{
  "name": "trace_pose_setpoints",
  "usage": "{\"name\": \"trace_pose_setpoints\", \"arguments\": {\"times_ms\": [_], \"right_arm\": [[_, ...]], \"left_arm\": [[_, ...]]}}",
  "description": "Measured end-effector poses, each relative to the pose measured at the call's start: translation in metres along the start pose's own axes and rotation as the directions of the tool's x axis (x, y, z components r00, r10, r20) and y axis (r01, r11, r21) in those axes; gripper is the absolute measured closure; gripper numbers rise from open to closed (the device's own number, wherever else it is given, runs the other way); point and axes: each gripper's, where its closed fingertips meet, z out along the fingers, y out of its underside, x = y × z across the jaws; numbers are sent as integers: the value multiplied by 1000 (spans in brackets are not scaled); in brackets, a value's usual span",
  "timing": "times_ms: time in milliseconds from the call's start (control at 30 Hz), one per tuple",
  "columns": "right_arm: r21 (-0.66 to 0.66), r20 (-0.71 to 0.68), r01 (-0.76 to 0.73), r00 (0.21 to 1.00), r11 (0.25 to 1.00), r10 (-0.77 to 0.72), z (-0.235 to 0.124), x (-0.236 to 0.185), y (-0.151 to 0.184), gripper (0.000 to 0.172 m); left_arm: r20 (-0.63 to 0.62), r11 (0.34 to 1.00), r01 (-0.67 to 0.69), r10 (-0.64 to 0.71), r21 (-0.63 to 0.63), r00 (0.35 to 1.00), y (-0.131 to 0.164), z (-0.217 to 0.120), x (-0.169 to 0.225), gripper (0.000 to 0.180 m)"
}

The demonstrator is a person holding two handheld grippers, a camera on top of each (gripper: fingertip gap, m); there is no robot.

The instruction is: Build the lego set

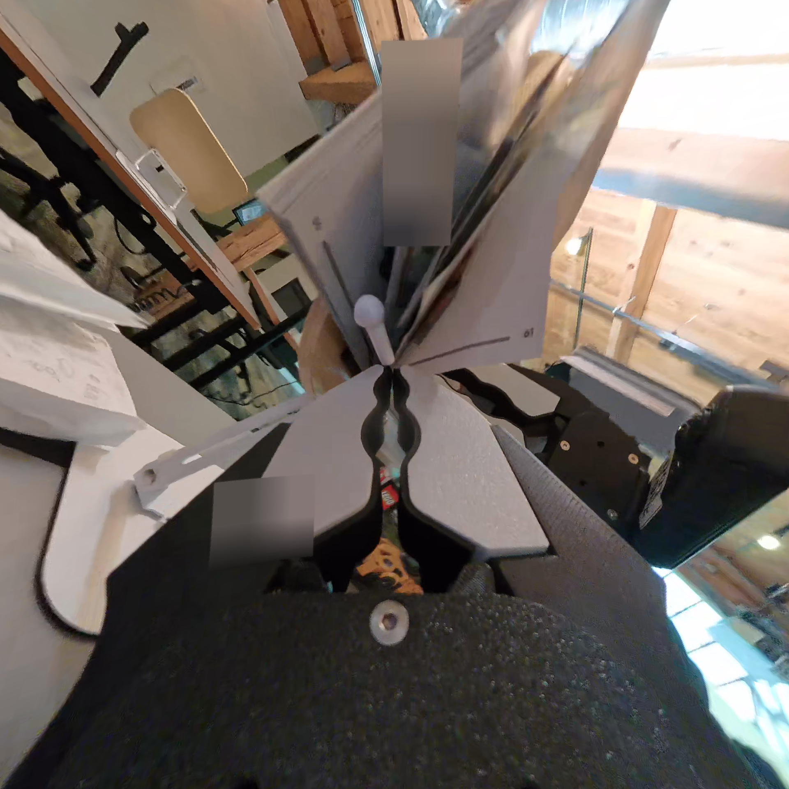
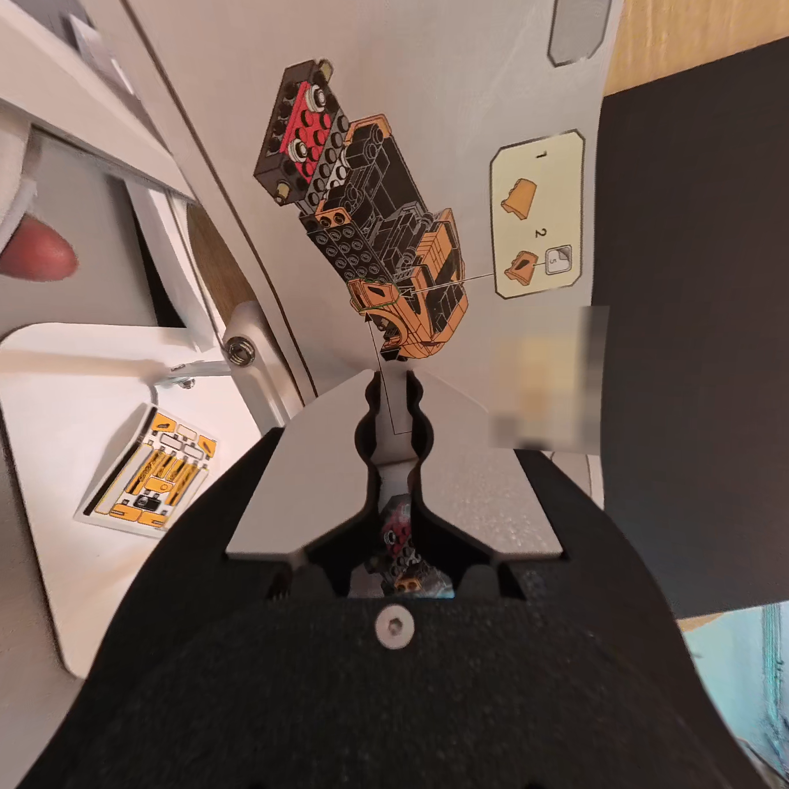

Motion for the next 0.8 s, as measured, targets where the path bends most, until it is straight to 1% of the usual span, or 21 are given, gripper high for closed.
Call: {"name": "trace_pose_setpoints", "arguments": {"times_ms": [67,133,200,267,333,400,467,533,600,667,700,733,800], "right_arm": [[-2,19,-30,999,1000,30,-1,-1,-2,159],[4,34,-35,999,999,35,-2,-5,-7,152],[-10,17,1,1000,1000,-1,0,-6,-8,152],[-11,7,14,1000,1000,-14,0,-6,-8,152],[1,8,0,1000,1000,0,0,-6,-8,153],[19,5,-7,1000,1000,6,0,-7,-8,153],[25,8,-20,1000,999,20,1,-8,-7,156],[26,18,-35,999,999,34,1,-8,-7,156],[31,27,-44,999,999,43,0,-8,-7,156],[44,26,-30,999,999,28,0,-8,-8,156],[51,25,-24,999,998,22,0,-8,-8,156],[59,27,-21,999,998,19,0,-9,-8,156],[76,29,-10,1000,997,7,0,-9,-8,156]], "left_arm": [[-17,993,117,-116,17,993,0,-2,-8,179],[-42,978,209,-207,25,977,1,-3,-13,180],[-57,967,249,-247,44,967,2,-5,-14,180],[-60,969,242,-239,57,969,3,-6,-12,179],[-47,987,152,-150,47,988,2,-6,-6,179],[-18,1000,-6,6,17,1000,0,-1,5,179],[34,980,-195,196,-28,980,1,4,14,179],[66,919,-385,391,-91,918,2,11,21,180],[52,823,-542,556,-167,829,5,21,28,180],[-5,695,-660,687,-284,726,11,34,33,180],[-56,625,-701,732,-343,679,16,40,34,180],[-114,552,-735,764,-393,635,21,44,36,180],[-231,400,-797,811,-452,537,30,51,36,180]]}}
